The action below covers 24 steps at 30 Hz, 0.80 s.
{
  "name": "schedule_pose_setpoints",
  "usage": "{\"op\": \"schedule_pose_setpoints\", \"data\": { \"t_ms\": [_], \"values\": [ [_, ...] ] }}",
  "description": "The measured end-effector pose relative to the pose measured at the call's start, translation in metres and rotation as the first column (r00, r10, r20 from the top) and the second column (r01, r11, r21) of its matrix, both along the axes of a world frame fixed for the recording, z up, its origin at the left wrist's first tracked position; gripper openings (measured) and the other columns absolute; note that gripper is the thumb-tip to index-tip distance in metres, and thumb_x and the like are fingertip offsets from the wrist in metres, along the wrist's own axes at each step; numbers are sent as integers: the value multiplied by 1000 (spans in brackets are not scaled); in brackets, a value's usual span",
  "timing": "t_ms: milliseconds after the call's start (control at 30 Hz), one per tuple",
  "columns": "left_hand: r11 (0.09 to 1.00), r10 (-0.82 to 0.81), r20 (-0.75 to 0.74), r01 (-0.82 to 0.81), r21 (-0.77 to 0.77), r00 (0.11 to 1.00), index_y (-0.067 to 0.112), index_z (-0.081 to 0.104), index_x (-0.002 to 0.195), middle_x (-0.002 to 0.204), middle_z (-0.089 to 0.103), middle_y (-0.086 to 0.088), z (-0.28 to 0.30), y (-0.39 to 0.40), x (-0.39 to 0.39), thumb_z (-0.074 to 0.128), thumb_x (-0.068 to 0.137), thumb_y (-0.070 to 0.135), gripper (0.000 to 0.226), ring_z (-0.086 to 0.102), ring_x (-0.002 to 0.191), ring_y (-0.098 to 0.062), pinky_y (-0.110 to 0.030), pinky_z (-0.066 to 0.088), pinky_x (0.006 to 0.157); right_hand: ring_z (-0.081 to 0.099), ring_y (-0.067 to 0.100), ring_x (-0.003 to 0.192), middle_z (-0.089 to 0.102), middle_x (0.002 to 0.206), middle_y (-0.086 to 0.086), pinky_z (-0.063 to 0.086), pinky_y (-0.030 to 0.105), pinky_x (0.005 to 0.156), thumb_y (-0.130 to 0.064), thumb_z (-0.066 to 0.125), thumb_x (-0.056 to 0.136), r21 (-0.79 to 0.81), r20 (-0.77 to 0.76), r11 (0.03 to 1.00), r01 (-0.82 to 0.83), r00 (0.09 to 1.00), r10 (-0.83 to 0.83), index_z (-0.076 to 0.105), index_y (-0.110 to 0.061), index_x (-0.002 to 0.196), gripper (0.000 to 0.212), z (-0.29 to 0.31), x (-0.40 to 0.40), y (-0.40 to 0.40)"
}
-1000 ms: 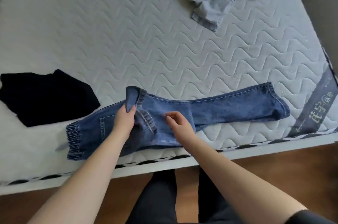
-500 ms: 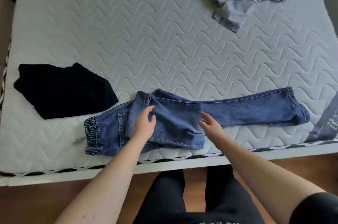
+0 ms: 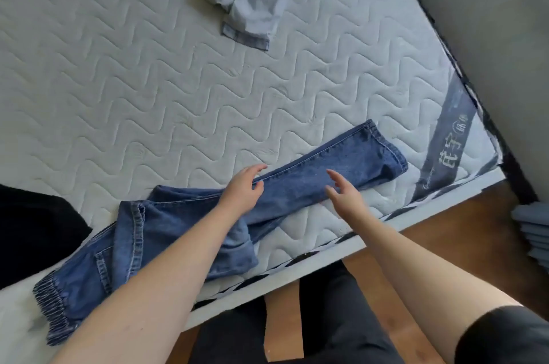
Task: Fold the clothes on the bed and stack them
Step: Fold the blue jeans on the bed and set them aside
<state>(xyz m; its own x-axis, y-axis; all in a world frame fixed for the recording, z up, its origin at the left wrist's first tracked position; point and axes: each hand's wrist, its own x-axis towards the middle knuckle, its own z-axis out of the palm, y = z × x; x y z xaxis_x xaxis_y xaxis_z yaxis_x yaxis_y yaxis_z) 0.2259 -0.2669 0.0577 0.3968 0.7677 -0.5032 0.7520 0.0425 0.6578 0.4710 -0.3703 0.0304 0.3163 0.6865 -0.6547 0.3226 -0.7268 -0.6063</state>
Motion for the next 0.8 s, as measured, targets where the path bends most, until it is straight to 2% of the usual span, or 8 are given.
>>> {"op": "schedule_pose_setpoints", "data": {
  "t_ms": [167, 267, 400, 500, 567, 633, 700, 800],
  "values": [
    [991, -127, -26, 126, -37, 992, 23, 51, 138, 137, 54, -1, -19, 23, 105, 51, 94, 14, 44, 50, 125, -17, -21, 35, 100, 53, 16, 112, 51, 140, -1, 42, 24, 88, -21, 53, 94, 33, 46, 997, 68, 997, -70, 43, -30, 143, 50, -11, 80, -2],
    [979, -199, -54, 197, -54, 978, 20, 50, 139, 137, 54, -3, -34, 34, 162, 53, 93, 13, 46, 53, 122, -19, -22, 36, 99, 41, 21, 131, 44, 145, 4, 32, 31, 109, -5, 55, 88, 84, 128, 992, 93, 986, -103, 42, -20, 145, 60, -20, 127, -3],
    [967, -241, -114, 230, -107, 964, 19, 43, 143, 137, 53, -8, -54, 47, 223, 55, 92, 16, 52, 56, 113, -23, -26, 41, 96, 27, 23, 141, 27, 156, 0, 27, 41, 116, 0, 52, 81, -109, 238, 975, 196, 957, -166, 24, -24, 152, 80, -33, 183, -6],
    [959, -272, -177, 251, -131, 946, 16, 30, 150, 146, 45, -12, -68, 53, 259, 59, 90, 19, 66, 48, 128, -27, -31, 37, 107, 44, 24, 131, 35, 152, -1, 43, 39, 104, -3, 54, 84, -190, 88, 966, 177, 983, -163, 20, -29, 152, 80, -45, 211, -5],
    [963, -241, -169, 214, -164, 956, 16, 23, 152, 144, 46, -10, -78, 57, 276, 63, 89, 20, 75, 48, 128, -26, -32, 36, 108, 54, 24, 118, 46, 143, 1, 48, 37, 95, -4, 54, 83, -178, 19, 980, 85, 996, -83, 29, -29, 150, 75, -53, 219, -3],
    [972, -124, -148, 90, -218, 981, 16, 25, 150, 130, 55, -8, -88, 62, 285, 69, 87, 19, 77, 55, 115, -23, -29, 41, 99, 57, 27, 113, 57, 127, 7, 48, 39, 94, -7, 62, 80, -159, 45, 987, -24, 999, 31, 47, -22, 137, 60, -65, 221, 0],
    [961, -105, -157, 60, -268, 982, 16, 42, 139, 116, 61, -6, -96, 67, 292, 73, 85, 21, 63, 59, 100, -21, -28, 44, 88, 60, 32, 100, 63, 104, 10, 50, 39, 83, -16, 71, 79, -181, 74, 974, -133, 986, 148, 59, -14, 110, 32, -73, 219, 7],
    [949, -255, -183, 209, -237, 949, 14, 63, 112, 95, 65, -3, -97, 75, 299, 70, 89, 27, 27, 58, 84, -19, -26, 42, 74, 55, 26, 87, 57, 88, 7, 43, 32, 71, -32, 76, 80, -172, 92, 969, -175, 977, 193, 68, -14, 96, 26, -72, 218, 11]
  ]
}}
